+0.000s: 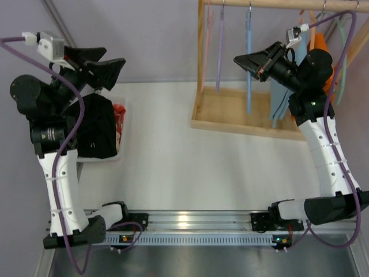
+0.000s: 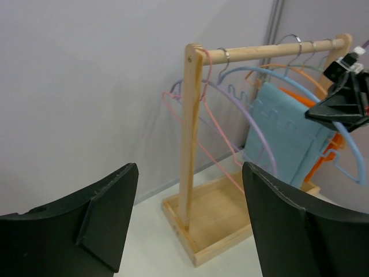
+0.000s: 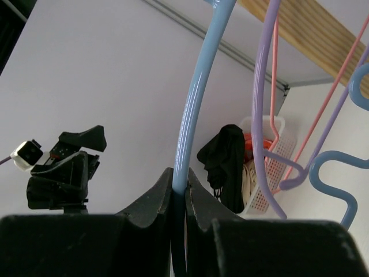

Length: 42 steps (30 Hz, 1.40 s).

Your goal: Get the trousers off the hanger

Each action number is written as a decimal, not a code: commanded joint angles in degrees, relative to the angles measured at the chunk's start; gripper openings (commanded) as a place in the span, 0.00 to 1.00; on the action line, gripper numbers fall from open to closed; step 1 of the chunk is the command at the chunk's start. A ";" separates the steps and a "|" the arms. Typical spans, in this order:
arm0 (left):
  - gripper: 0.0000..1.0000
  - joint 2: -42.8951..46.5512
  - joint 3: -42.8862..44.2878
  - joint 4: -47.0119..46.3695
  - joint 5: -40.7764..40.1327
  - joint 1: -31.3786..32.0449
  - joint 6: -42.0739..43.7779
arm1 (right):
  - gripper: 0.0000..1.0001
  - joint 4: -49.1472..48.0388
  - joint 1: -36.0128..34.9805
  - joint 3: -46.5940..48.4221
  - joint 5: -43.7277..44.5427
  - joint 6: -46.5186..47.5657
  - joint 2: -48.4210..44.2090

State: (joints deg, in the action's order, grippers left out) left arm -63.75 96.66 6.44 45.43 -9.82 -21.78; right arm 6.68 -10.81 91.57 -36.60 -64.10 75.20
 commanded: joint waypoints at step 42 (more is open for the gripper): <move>0.87 -8.94 4.94 17.38 -37.87 45.60 19.94 | 0.82 -4.14 1.40 6.17 3.90 1.07 8.93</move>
State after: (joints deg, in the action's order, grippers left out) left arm -73.14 102.35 24.93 9.08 35.79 -0.21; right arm 1.74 -10.11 98.06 -33.54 -67.20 90.00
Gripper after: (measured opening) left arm 0.864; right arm 0.796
